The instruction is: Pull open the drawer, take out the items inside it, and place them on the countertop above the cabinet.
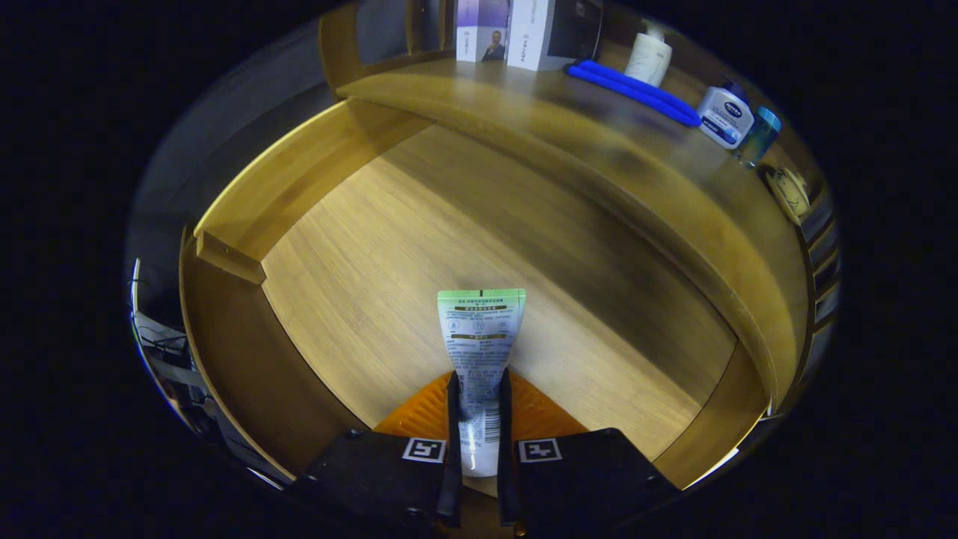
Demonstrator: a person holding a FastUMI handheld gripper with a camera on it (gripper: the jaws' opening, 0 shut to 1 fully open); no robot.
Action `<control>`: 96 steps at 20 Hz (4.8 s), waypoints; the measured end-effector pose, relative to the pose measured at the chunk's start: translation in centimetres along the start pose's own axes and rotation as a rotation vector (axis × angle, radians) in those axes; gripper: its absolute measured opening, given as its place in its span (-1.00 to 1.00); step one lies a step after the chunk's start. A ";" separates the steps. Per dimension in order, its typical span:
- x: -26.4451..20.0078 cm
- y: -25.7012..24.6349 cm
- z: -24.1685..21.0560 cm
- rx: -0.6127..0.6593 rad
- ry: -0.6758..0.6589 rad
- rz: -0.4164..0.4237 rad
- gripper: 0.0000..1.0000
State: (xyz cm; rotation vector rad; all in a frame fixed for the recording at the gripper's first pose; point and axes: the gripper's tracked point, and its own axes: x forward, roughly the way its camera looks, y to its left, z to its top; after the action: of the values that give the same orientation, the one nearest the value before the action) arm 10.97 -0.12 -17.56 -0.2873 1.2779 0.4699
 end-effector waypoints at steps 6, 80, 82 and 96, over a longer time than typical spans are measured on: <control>-3.5 1.0 2.4 0.009 -0.112 0.038 -0.58; -15.3 9.3 -1.2 0.266 -1.063 -0.362 0.97; -14.9 10.3 -2.5 0.250 -1.085 -0.384 0.98; -6.7 12.0 -9.9 0.242 -1.015 -0.468 0.98</control>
State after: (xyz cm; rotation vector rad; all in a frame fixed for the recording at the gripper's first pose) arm -4.75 4.63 -13.18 -0.1002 0.2443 0.0167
